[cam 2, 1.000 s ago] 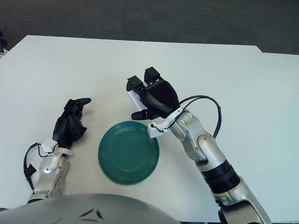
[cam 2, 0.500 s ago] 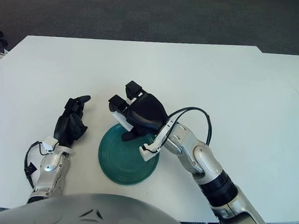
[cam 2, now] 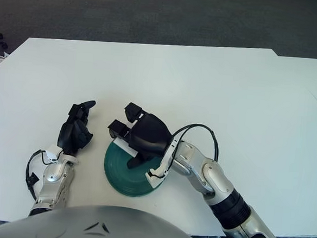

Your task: Put the charger into the plate.

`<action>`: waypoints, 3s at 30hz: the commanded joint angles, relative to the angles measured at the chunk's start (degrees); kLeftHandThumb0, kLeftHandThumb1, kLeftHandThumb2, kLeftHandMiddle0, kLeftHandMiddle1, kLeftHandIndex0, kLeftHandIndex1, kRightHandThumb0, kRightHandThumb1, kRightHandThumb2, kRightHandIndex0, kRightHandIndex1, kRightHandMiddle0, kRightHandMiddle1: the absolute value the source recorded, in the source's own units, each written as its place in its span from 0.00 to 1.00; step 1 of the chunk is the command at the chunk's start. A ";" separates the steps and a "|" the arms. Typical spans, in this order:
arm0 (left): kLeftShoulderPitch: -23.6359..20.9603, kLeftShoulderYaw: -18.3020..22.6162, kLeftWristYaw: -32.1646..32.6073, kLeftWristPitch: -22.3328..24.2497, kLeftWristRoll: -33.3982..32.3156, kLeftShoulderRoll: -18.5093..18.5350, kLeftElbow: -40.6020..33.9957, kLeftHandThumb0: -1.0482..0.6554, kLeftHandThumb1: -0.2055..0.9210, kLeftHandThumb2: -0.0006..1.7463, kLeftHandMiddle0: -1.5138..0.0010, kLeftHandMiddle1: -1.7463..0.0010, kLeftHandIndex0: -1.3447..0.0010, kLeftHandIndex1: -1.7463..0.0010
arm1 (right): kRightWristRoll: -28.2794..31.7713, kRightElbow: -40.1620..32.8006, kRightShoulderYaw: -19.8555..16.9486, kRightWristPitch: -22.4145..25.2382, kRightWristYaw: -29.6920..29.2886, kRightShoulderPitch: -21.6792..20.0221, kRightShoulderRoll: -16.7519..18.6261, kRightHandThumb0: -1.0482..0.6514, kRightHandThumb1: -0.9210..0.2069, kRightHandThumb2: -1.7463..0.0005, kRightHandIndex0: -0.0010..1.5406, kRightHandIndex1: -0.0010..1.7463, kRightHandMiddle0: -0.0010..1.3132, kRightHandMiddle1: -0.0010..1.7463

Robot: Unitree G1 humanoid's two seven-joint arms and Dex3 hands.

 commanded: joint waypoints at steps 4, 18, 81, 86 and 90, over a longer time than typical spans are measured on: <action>3.36 -0.97 0.48 2.09 -0.20 -1.75 4.99 0.00 1.00 0.62 0.92 0.99 0.79 0.39 | -0.22 -0.12 -1.06 -0.08 1.24 0.27 -0.54 0.32 0.16 0.50 0.86 1.00 0.79 1.00; 3.86 -1.43 0.28 2.51 0.12 -1.55 3.88 0.00 1.00 0.63 0.95 1.00 0.81 0.40 | -0.32 -0.38 -0.22 1.27 7.34 4.49 -2.33 0.31 0.18 0.49 0.86 1.00 0.75 1.00; 4.16 -0.79 -11.07 12.86 -18.94 -4.23 0.15 0.00 1.00 0.58 0.94 1.00 1.00 0.60 | 8.30 -3.33 -5.75 -3.23 -4.86 12.45 3.96 0.05 0.00 0.49 0.18 0.45 0.02 0.67; 3.89 -0.10 -14.17 15.87 -23.11 -4.21 -0.15 0.00 1.00 0.57 0.94 1.00 1.00 0.66 | 8.70 -3.01 -5.67 -3.44 -4.47 13.80 3.93 0.03 0.00 0.46 0.21 0.18 0.00 0.52; 3.53 0.28 -15.12 16.54 -23.30 -3.87 0.33 0.00 1.00 0.57 0.94 1.00 1.00 0.69 | 9.18 -3.09 -5.59 -3.08 -2.92 14.35 3.47 0.01 0.00 0.42 0.14 0.06 0.00 0.33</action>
